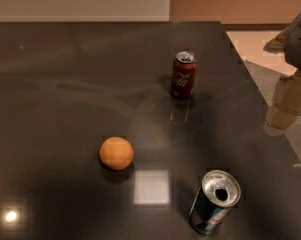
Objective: Pick redbull can
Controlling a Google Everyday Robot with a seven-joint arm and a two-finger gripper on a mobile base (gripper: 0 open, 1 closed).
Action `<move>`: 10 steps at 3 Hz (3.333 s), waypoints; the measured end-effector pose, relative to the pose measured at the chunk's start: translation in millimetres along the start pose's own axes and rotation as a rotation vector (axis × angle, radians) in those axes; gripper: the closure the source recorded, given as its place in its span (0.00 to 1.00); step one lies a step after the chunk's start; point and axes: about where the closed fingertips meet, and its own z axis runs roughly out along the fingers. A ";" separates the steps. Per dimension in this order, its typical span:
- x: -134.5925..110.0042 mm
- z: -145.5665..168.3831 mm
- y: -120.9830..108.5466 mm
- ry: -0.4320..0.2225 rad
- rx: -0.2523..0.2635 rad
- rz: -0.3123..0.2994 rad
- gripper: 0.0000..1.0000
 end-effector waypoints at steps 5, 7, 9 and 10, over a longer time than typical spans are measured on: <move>-26.5 -3.1 86.2 -0.255 -0.261 -0.199 0.00; -39.9 14.4 142.5 -0.379 -0.357 -0.299 0.00; -44.8 23.2 170.4 -0.448 -0.395 -0.331 0.00; -50.1 25.0 182.8 -0.485 -0.415 -0.327 0.00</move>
Offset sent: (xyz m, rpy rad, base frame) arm -0.0016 -0.0021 0.0040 0.0055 0.0481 0.0323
